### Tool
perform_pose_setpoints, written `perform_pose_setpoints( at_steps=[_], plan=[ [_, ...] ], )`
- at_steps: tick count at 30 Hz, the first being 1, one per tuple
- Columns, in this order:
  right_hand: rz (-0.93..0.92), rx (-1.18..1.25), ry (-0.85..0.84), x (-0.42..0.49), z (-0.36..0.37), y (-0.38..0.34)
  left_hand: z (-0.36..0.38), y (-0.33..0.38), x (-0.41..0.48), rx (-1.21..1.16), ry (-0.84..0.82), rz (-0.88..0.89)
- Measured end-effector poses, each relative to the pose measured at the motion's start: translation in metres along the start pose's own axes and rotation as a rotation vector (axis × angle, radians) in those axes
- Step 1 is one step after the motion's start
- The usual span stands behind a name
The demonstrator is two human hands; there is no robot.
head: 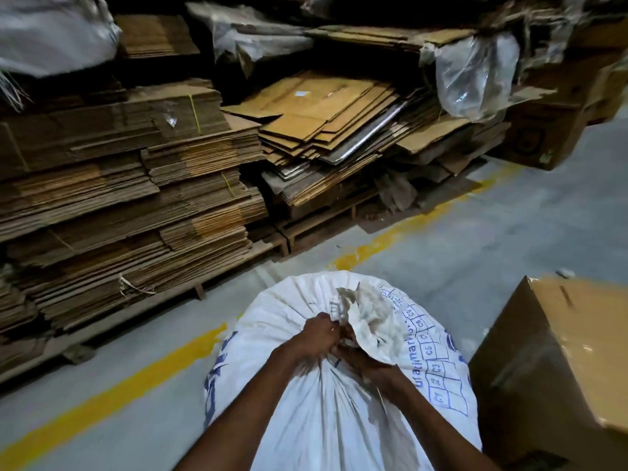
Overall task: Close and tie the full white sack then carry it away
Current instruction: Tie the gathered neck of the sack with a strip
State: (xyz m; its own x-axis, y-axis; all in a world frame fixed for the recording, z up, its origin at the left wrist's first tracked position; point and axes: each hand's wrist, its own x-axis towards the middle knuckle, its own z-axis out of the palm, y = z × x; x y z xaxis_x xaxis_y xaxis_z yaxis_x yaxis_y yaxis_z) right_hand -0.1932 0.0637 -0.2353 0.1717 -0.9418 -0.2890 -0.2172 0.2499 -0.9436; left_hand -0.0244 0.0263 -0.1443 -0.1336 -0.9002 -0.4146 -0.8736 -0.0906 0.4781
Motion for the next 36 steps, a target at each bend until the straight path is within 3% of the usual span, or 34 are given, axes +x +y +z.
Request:
perform_pose_setpoints(
  at_steps=[4,7,10,14,16,19,23,26,28,30,33,36],
  plan=[
    [0.091,0.059,0.148,0.000,0.004,-0.026,0.006,0.000,0.012,-0.145,-0.034,0.031],
    [0.154,0.070,0.243,0.009,0.004,-0.031,0.003,0.000,-0.002,0.106,0.035,0.106],
    [0.158,0.078,0.263,0.009,0.004,-0.038,-0.003,-0.022,-0.005,0.463,0.239,0.116],
    [0.140,0.075,0.266,0.010,0.004,-0.038,-0.023,-0.037,-0.011,0.464,0.312,-0.063],
    [0.174,0.066,0.299,0.013,0.005,-0.035,-0.040,-0.042,-0.014,0.189,0.218,-0.113],
    [0.203,0.012,0.311,0.011,0.002,-0.036,-0.059,-0.034,-0.031,-0.367,-0.085,-0.106],
    [0.237,0.043,0.284,0.008,-0.004,-0.043,-0.068,-0.020,-0.050,-0.661,-0.392,-0.025],
    [0.223,0.060,0.279,-0.003,-0.009,-0.058,-0.063,-0.017,-0.052,-0.978,-0.466,-0.035],
    [0.209,0.081,0.257,-0.004,-0.011,-0.059,-0.055,-0.014,-0.055,-1.098,-0.391,0.009],
    [0.201,0.045,0.260,-0.005,-0.012,-0.058,-0.044,-0.011,-0.059,-1.116,-0.211,0.089],
    [0.204,0.035,0.281,-0.007,-0.012,-0.060,-0.021,-0.006,-0.059,-1.048,0.143,0.209],
    [0.208,0.050,0.287,-0.010,-0.012,-0.063,0.000,0.007,-0.062,-0.831,0.369,0.237]
  ],
)
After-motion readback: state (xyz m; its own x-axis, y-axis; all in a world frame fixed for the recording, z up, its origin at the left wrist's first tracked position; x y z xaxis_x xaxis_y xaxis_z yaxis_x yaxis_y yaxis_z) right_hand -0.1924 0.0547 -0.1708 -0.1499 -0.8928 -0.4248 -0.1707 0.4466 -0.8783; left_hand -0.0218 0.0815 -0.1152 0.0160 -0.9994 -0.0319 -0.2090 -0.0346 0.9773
